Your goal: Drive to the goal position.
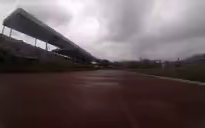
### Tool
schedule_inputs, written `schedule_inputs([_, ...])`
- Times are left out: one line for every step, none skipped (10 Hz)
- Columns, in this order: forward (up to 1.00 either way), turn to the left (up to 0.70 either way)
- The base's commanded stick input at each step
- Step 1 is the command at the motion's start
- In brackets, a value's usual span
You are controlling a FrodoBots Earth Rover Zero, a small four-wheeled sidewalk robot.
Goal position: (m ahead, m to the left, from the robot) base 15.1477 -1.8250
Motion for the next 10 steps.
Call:
schedule_inputs([0.5,0.0])
schedule_inputs([0.5,0.0])
schedule_inputs([0.5,0.0])
schedule_inputs([0.5,0.0])
schedule_inputs([0.5,0.0])
schedule_inputs([0.5,0.0])
schedule_inputs([0.5,0.0])
schedule_inputs([0.5,0.0])
schedule_inputs([0.5,0.0])
schedule_inputs([0.5,0.0])
